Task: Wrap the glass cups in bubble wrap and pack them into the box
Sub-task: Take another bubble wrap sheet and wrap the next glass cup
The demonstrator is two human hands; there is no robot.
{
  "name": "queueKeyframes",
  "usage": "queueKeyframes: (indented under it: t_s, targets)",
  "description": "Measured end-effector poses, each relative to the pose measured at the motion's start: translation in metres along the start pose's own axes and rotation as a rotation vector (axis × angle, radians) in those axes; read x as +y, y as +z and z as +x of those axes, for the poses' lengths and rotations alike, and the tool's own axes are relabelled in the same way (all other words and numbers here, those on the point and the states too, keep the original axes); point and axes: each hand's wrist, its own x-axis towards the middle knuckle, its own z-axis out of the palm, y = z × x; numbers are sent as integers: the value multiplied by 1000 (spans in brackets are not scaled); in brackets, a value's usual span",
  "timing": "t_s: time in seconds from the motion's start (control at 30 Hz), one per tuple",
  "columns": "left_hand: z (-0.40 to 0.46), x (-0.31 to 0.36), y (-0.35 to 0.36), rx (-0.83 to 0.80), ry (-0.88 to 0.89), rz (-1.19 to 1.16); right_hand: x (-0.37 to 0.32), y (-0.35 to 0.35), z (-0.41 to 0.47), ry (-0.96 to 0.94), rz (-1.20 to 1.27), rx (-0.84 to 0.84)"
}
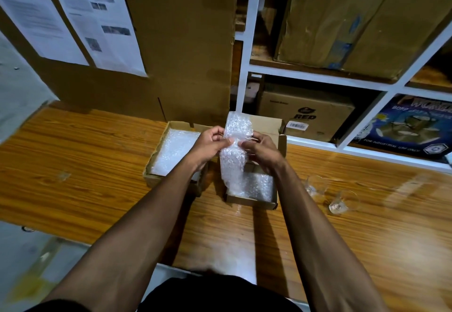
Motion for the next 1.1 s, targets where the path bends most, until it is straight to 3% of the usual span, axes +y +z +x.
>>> queueKeyframes:
  t_s: [0.27, 0.5, 0.73, 0.9, 1.0, 1.1]
  targets:
    - [1, 2, 1, -30, 37, -67, 2, -9, 6, -108, -20, -53]
    - [1, 0, 2, -64, -42, -268, 4, -11, 16, -151, -127, 12]
    - [5, -6, 4, -58, -23, -173, 7, -15, 23, -197, -189, 49]
    - [9, -6, 2, 47, 8, -143, -3, -10, 13, -17, 52, 50]
    - [12, -7, 3, 115, 26, -86, -2, -13, 10, 73, -50, -76]
    - [15, -10, 6, 176, 66, -3, 0, -11, 9, 50, -93, -79]
